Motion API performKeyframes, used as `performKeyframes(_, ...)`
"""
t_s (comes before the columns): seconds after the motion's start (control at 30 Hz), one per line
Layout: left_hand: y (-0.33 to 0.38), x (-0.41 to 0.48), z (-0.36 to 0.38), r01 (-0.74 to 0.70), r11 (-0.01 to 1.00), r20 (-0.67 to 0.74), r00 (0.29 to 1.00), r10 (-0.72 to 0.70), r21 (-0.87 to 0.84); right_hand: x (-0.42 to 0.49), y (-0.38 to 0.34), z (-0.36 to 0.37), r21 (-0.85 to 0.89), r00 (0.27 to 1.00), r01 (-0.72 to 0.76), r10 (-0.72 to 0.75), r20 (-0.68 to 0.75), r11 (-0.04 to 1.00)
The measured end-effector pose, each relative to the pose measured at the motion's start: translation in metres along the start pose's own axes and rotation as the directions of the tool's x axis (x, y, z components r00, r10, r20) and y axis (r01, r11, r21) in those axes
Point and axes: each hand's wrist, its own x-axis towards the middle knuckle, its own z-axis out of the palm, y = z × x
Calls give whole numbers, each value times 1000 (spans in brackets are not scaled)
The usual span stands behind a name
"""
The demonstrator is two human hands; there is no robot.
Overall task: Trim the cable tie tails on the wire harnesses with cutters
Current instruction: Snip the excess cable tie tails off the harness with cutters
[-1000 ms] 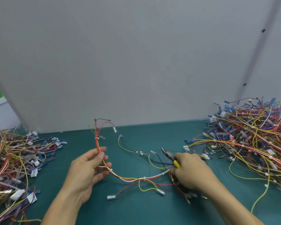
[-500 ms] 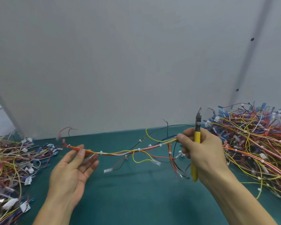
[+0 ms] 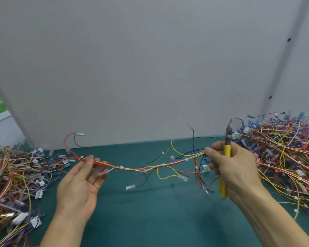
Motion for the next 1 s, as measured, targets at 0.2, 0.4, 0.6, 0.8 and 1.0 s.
performKeyframes(0.2,-4,-6,6,-45,991,45,998,40,124,1,1,-2,-13,1000,28,-27,11,1000)
performKeyframes(0.4,-8,-7,7,-66,982,41,997,59,179,-1,2,0,13,1000,17,-17,23,1000)
performKeyframes(0.6,-12,-6,6,-27,982,16,1000,24,187,-2,1,0,44,1000,19,-20,18,999)
performKeyframes(0.8,-12,-5,5,-1,983,-1,1000,1,184,-1,-1,-1,62,1000,14,-13,-16,998)
performKeyframes(1.0,-13,-4,5,8,983,6,1000,-10,186,0,-3,-2,64,1000,5,-3,-25,998)
